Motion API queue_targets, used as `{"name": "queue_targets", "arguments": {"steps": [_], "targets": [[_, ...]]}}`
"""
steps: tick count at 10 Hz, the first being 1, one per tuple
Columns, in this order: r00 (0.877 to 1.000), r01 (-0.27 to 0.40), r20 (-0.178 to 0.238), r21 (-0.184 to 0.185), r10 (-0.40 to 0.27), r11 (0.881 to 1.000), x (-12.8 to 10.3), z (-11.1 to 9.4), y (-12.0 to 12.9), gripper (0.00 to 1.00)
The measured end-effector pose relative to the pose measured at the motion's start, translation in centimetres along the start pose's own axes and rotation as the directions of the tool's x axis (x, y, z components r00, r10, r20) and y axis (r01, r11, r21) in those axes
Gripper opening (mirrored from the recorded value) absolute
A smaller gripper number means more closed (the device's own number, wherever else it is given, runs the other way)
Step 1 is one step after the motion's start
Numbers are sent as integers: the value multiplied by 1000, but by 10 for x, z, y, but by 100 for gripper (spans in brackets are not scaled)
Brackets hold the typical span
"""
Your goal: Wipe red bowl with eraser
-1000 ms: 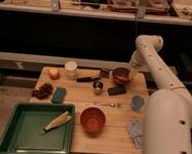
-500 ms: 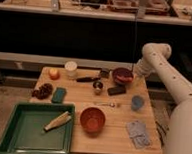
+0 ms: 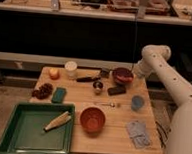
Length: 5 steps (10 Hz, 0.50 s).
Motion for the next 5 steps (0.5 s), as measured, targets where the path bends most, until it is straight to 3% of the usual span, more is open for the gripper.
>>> {"name": "queue_targets", "arguments": {"steps": [1, 2, 4, 5], "targets": [[999, 35, 31, 2, -35, 999, -5, 0, 2, 63], [991, 98, 89, 8, -98, 995, -17, -1, 5, 63], [967, 200, 159, 20, -201, 980, -51, 2, 9, 63], [948, 263, 182, 26, -263, 965, -71, 3, 10, 63]]}}
